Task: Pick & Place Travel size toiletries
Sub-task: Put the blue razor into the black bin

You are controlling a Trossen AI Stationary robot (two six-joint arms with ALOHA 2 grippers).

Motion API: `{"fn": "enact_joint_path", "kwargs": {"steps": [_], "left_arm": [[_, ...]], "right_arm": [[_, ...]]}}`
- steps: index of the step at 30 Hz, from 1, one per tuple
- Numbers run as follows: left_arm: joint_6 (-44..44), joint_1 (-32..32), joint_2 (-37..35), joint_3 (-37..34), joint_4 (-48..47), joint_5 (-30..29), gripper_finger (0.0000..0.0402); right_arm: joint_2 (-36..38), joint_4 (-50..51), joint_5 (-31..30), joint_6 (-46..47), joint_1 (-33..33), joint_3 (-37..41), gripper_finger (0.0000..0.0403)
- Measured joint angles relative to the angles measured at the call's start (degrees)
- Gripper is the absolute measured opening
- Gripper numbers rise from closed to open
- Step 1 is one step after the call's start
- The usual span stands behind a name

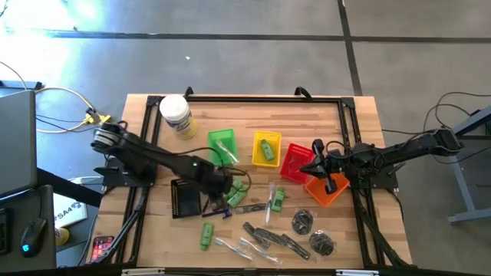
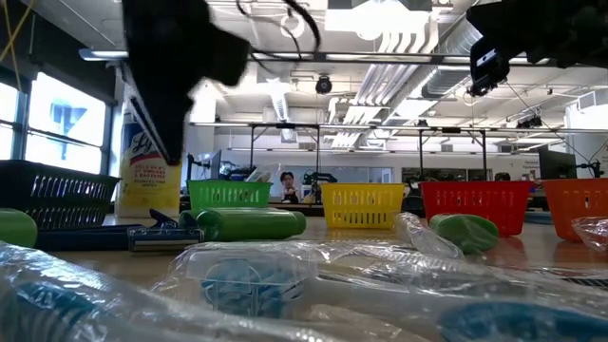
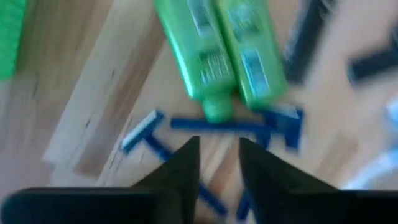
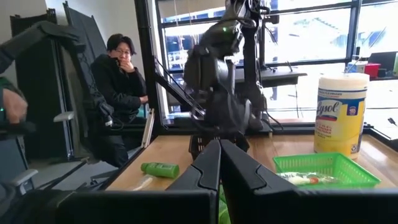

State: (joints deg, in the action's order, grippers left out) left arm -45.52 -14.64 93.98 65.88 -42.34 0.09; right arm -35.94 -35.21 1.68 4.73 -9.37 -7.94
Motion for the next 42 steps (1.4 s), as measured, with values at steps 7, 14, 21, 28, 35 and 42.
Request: {"fn": "enact_joint_path", "kwargs": {"steps": [7,14,21,28,35,42], "left_arm": [[-5.61,-0.01,7.79,2.45,-7.40,1.08,0.0193],[-7.94,0.01,9.70,2.58,-9.92,1.70,0.0197],[-7.87,0.01,12.06,2.72,-8.62,1.82,0.0197],[-5.92,0.04,14.24,2.77,-7.48,1.97,0.0197],[-5.82,0.01,14.68,2.87,-7.06,1.27,0.0121],[-6.19,-0.03,14.63,3.00,-6.91,0.66,0.0016]], "right_arm": [[0.00,0.21,0.35,0.00,0.00,0.00,0.0002],[0.02,0.21,0.43,0.00,0.00,0.00,0.0002],[0.00,0.01,0.43,0.01,0.00,-0.01,0.0002],[0.02,-0.03,0.43,0.02,0.00,-0.02,0.0002],[0.00,-0.17,0.43,0.02,0.00,0.00,0.0003],[0.00,-0.16,0.43,0.02,0.00,0.00,0.0003]]}}
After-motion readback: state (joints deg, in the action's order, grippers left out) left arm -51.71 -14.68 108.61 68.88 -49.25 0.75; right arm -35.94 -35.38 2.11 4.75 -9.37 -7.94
